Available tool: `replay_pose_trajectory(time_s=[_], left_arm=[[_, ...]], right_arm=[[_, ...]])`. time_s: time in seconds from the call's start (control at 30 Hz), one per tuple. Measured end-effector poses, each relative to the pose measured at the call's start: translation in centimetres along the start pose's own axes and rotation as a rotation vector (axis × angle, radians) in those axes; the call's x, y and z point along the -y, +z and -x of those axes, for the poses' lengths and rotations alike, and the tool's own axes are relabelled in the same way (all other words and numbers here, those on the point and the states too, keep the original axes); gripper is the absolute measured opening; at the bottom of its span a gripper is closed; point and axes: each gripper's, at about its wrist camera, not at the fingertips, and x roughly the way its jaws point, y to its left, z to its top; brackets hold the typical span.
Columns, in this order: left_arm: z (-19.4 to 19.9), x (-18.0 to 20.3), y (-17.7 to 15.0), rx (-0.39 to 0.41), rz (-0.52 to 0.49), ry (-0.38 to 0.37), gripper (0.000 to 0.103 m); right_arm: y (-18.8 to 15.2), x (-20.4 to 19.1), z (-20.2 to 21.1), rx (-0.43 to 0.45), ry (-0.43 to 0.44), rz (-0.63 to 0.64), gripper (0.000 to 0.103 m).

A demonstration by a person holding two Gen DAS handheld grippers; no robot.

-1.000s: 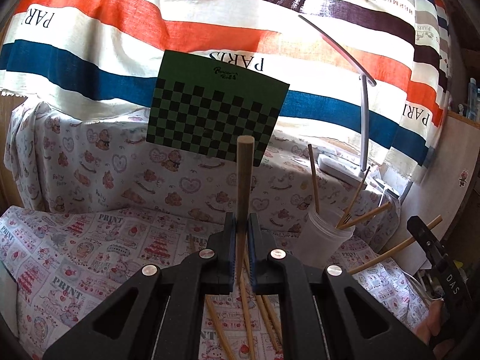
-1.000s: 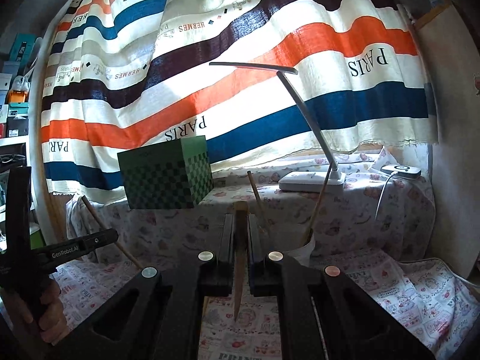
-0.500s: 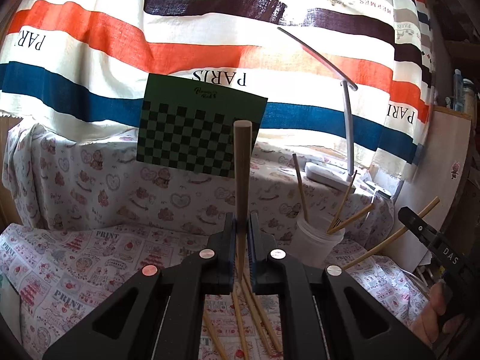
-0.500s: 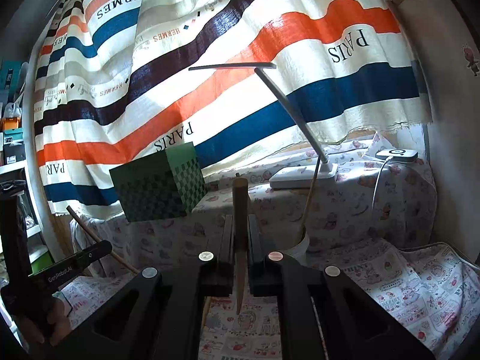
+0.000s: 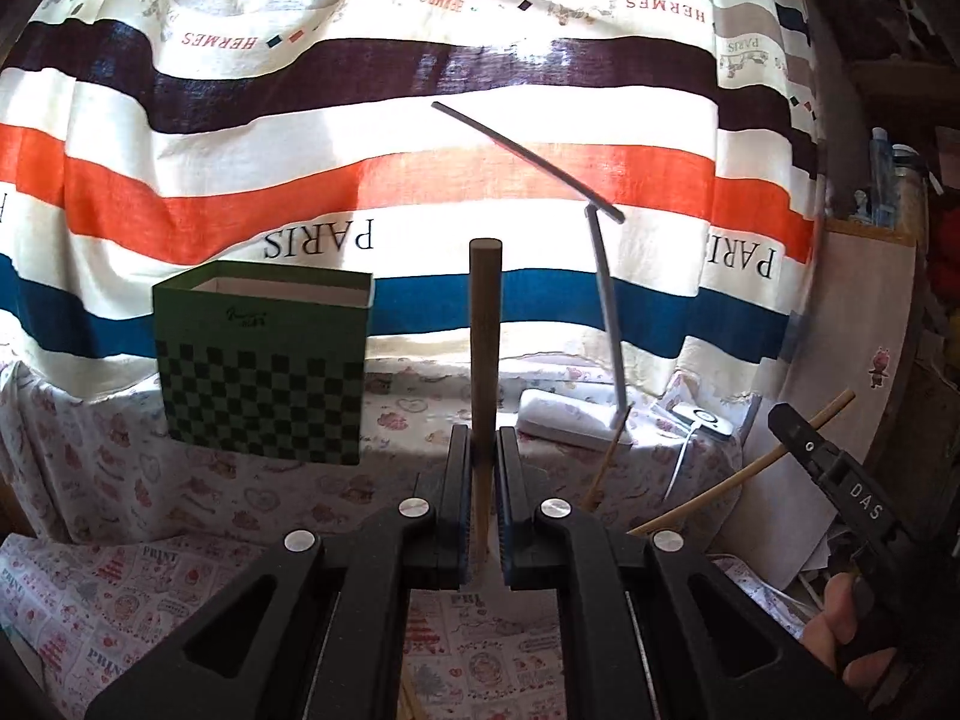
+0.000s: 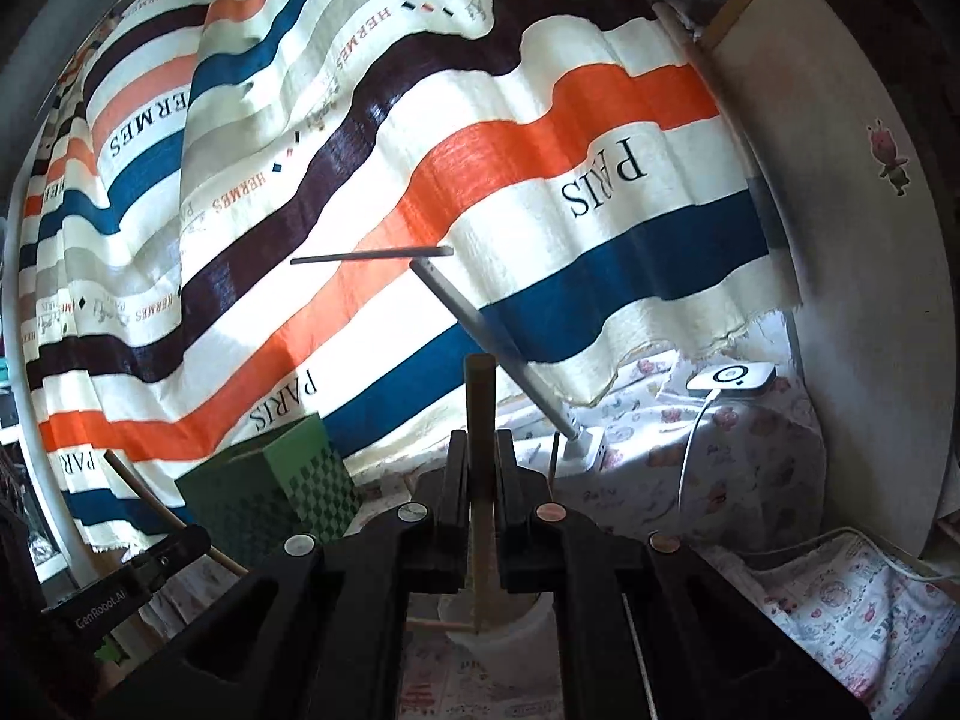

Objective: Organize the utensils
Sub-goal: 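Carry both held chopsticks upright over the clear cup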

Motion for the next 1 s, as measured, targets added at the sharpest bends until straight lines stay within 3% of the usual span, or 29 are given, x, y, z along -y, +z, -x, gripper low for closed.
replay_pose_trajectory(time_s=[0.1, 0.23, 0.33, 0.53, 0.7, 0.83, 1.0], left_arm=[[-0.4, 1.3, 0.8, 0.016, -0.018, -0.005, 0.006], [-2.0, 2.4, 1.6, 0.013, -0.050, -0.012, 0.006], [-4.2, 2.0, 1.7, -0.049, -0.024, -0.080, 0.006], [-9.1, 2.1, 0.5, -0.177, -0.060, -0.037, 0.006], [-12.3, 0.2, -0.2, -0.275, 0.060, -0.098, 0.006], [-14.7, 0.0, -1.2, -0.355, 0.064, -0.071, 0.006], [-16.0, 0.8, -2.2, -0.355, 0.012, -0.033, 0.006]], right_arm=[[-0.3, 0.8, 0.3, 0.069, -0.020, -0.007, 0.007], [-1.0, 1.2, -1.9, 0.020, -0.019, -0.006, 0.007], [-1.7, 1.0, -4.3, -0.064, -0.019, 0.036, 0.007], [-3.9, 2.8, -7.2, -0.171, 0.040, -0.056, 0.007], [-4.9, 3.2, -8.5, -0.207, 0.029, -0.058, 0.007], [-5.7, 3.8, -9.6, -0.252, 0.033, -0.084, 0.007], [-6.3, 4.4, -10.6, -0.290, 0.030, -0.108, 0.008]])
